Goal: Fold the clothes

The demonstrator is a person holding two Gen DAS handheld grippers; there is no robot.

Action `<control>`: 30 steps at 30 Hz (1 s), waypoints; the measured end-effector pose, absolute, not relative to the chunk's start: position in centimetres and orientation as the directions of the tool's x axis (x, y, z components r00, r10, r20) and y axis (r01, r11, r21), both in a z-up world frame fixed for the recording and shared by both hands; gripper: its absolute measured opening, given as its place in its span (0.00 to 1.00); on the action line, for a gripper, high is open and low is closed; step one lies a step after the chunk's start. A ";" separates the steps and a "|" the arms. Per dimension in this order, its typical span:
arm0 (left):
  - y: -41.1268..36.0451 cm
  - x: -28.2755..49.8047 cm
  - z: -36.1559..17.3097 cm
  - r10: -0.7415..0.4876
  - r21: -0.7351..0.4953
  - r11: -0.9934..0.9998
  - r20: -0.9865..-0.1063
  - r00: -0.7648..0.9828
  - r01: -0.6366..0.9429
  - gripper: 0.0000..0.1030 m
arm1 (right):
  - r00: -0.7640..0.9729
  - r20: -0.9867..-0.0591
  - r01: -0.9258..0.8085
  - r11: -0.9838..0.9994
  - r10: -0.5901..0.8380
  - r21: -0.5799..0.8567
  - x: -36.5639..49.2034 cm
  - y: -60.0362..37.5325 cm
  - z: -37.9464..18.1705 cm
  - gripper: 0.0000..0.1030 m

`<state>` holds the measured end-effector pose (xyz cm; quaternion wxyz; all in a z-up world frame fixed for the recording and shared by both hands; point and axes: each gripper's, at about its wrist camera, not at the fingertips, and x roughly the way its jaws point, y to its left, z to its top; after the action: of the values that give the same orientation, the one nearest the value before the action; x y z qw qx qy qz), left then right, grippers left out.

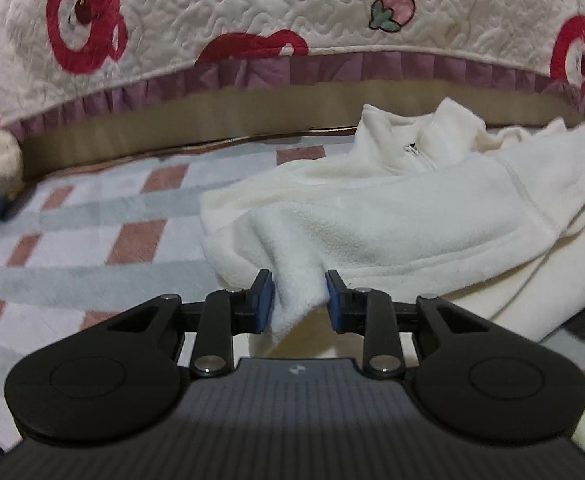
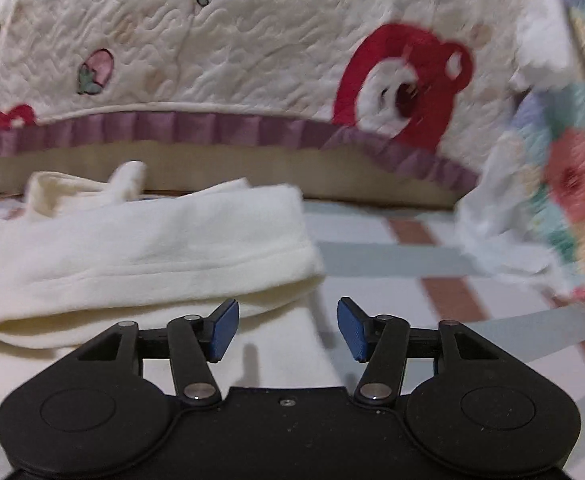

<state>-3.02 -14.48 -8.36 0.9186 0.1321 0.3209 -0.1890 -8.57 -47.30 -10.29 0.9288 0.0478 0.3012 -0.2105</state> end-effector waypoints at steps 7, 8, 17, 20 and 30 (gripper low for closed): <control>-14.0 -3.8 -7.0 -0.300 0.156 0.885 -0.529 0.794 0.439 0.37 | 0.727 -0.628 0.392 0.919 -0.278 0.048 -6.7 -49.6 -10.6 0.06; -14.0 -3.8 -6.9 -0.308 0.156 0.881 -0.529 0.791 0.447 0.40 | 0.723 -0.630 0.401 0.915 -0.284 0.048 -6.6 -49.8 -10.5 0.06; -10.9 -2.7 -7.8 -0.357 -0.033 0.862 -0.748 0.559 0.506 0.71 | 0.729 -0.619 0.438 0.894 -0.291 0.096 -6.8 -52.2 -9.8 0.33; -10.4 -2.4 -9.3 -0.347 -0.101 0.890 -0.784 0.515 0.446 0.72 | 0.741 -0.615 0.436 0.889 -0.270 0.136 -6.4 -53.1 -9.8 0.35; -10.3 -0.5 -5.6 -0.396 -0.054 0.880 -0.630 0.668 0.472 0.10 | 0.839 -0.533 0.300 0.911 -0.110 0.284 -5.1 -54.0 -6.7 0.05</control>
<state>-0.55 -10.31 -5.57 0.9114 0.0570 0.3308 -0.2382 -5.13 -53.96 -6.70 0.9416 0.1811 0.2623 -0.1086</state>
